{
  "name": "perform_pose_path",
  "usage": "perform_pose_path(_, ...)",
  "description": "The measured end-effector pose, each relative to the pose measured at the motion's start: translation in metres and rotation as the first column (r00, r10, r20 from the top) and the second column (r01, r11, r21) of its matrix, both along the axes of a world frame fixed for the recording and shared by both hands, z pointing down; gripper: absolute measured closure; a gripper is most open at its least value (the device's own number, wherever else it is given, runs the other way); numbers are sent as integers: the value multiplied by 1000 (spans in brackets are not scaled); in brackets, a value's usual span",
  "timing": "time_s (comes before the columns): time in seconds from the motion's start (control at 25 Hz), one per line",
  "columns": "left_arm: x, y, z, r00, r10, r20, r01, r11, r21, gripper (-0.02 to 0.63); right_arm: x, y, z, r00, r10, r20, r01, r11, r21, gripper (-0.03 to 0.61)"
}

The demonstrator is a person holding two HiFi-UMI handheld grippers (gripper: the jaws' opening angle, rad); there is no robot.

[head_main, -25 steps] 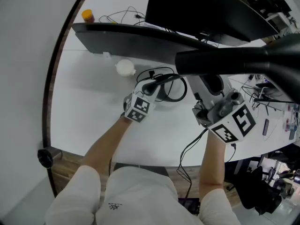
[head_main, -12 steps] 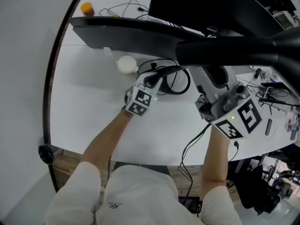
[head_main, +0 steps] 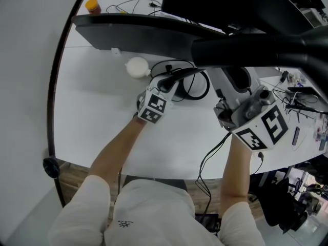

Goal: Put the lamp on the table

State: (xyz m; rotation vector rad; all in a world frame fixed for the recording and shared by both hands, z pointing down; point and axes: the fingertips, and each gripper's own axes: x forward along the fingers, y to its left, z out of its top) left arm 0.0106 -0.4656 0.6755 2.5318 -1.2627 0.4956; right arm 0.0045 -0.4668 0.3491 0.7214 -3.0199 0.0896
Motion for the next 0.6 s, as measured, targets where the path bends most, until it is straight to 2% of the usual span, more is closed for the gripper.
perform_pose_path(0.6, -7, -5, 10, 1000, 14, 7, -14, 1000, -4, 563, -6, -2, 18, 1000, 12, -21, -13, 1000, -11, 538)
